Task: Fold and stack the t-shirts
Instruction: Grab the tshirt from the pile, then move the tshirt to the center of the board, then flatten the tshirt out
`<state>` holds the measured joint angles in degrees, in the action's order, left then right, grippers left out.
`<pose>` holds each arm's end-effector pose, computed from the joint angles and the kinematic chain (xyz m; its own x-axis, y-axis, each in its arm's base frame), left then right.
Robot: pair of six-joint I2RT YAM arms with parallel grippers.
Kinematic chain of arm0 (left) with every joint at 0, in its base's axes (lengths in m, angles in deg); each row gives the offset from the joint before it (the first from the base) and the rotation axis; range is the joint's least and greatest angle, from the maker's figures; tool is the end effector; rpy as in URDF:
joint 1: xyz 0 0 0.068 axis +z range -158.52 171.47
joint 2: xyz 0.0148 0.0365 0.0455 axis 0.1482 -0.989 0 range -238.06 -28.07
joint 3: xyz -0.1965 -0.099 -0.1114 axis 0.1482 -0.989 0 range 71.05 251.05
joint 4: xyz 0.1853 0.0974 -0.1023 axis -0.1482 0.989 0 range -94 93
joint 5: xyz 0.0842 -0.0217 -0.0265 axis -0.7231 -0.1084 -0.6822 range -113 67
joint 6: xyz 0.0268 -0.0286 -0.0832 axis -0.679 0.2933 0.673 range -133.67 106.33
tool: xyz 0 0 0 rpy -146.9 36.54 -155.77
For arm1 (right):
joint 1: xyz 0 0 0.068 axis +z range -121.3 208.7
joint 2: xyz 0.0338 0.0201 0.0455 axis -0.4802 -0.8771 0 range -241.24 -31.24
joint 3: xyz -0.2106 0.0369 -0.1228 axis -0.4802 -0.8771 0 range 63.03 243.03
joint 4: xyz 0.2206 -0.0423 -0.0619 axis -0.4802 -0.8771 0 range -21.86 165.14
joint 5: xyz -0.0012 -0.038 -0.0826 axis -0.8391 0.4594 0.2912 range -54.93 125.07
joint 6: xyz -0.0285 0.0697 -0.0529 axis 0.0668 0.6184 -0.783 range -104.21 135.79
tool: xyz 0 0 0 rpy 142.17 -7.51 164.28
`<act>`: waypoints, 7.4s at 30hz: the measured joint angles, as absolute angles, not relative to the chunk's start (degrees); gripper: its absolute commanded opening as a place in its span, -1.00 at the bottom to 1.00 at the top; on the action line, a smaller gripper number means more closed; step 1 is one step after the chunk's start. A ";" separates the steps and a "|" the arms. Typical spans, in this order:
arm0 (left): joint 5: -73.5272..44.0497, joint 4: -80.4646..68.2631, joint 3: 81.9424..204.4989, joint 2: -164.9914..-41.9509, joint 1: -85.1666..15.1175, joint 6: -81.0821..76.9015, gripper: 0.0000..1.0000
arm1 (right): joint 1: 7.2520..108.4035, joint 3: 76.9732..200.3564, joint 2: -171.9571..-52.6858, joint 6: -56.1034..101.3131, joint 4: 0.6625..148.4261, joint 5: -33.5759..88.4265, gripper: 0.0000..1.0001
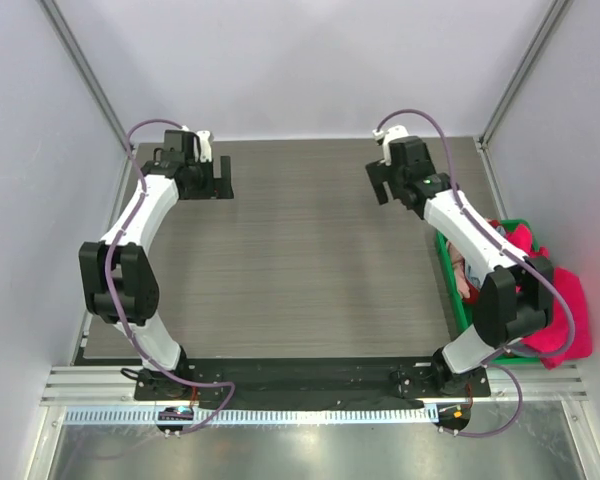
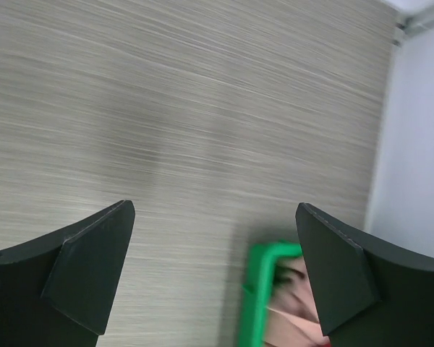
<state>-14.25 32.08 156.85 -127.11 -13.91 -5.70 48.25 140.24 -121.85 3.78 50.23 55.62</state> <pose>0.3783 -0.0482 0.2386 -0.7743 -0.0646 -0.6295 0.0850 0.9752 -0.2046 0.3524 0.0944 0.2651 -0.5602 -0.4056 -0.7222 -0.1740 0.9101 -0.3762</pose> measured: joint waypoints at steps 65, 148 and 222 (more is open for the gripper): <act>-18.01 46.22 171.41 -144.68 -14.02 -24.74 0.54 | 9.76 148.98 -114.40 -9.60 -1.48 47.95 -0.97; -34.70 46.81 170.99 -129.58 -11.55 -16.81 1.00 | 49.19 158.23 -132.62 -20.55 49.99 31.08 0.03; -6.42 52.08 154.75 -132.60 -9.93 -18.64 0.26 | 58.92 197.02 -166.52 -10.34 41.01 25.57 -0.97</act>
<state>-6.42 52.08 154.75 -132.60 -9.93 -18.64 58.92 197.02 -166.52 -10.34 41.01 25.57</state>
